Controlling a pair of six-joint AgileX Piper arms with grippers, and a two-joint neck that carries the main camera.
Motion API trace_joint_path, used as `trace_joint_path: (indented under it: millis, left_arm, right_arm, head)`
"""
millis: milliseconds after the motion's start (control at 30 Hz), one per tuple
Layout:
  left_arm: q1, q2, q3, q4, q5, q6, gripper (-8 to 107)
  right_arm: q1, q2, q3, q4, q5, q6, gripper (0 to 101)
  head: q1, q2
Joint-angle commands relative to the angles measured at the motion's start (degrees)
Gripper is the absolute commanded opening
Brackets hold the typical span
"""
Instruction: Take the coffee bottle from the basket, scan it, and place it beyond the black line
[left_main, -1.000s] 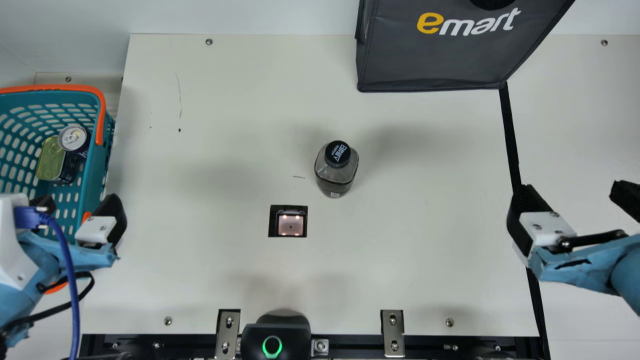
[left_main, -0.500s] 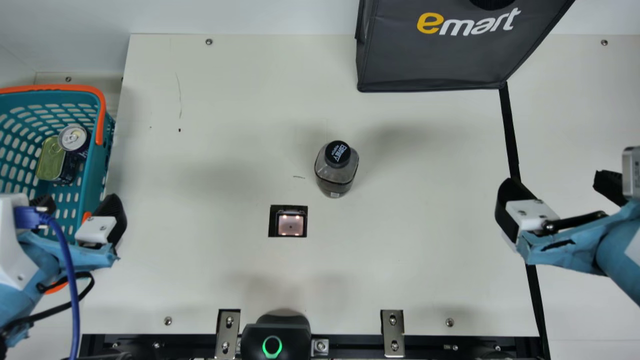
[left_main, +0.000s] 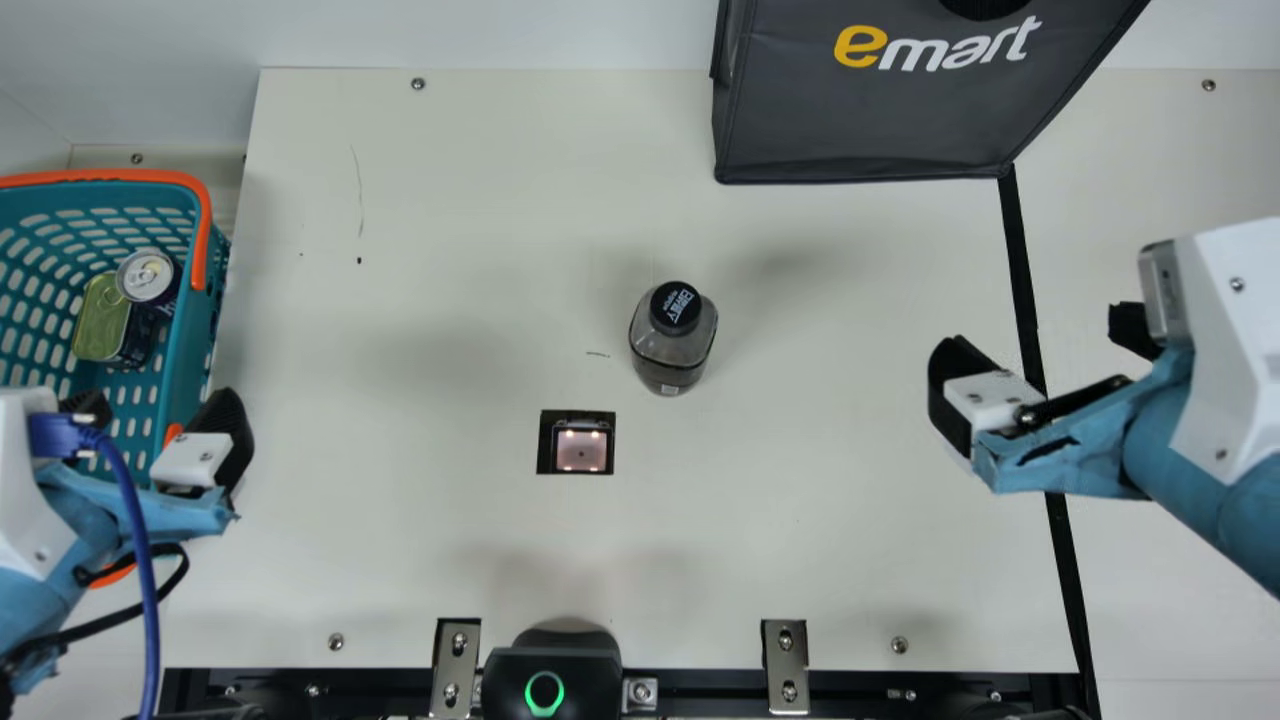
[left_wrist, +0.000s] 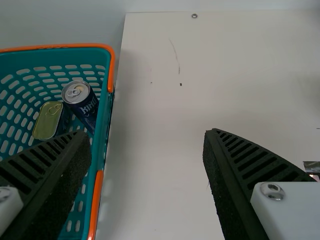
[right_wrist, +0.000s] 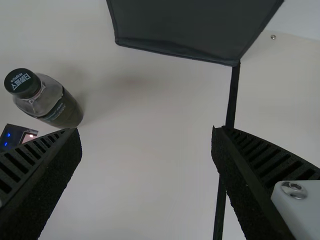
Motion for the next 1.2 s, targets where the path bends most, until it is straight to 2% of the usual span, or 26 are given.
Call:
trace_joint_path:
  millis: [0, 733, 1167]
  left_arm:
    - [0.0, 0.0, 0.0, 0.0, 0.0, 0.0, 90]
    - [0.0, 0.0, 0.0, 0.0, 0.0, 0.0, 90]
    - [0.0, 0.0, 0.0, 0.0, 0.0, 0.0, 90]
  right_arm:
    - [1.2, 0.6, 0.0, -0.1, -0.5, 0.3, 91]
    - [14.0, 8.6, 0.3, -3.9, -6.0, 5.5, 91]
    - [20.0, 13.3, -0.2, -3.7, -8.7, 6.4, 91]
  head:
    - [-1.5, 0.1]
    - [-1.5, 0.1]
    - [-1.5, 0.1]
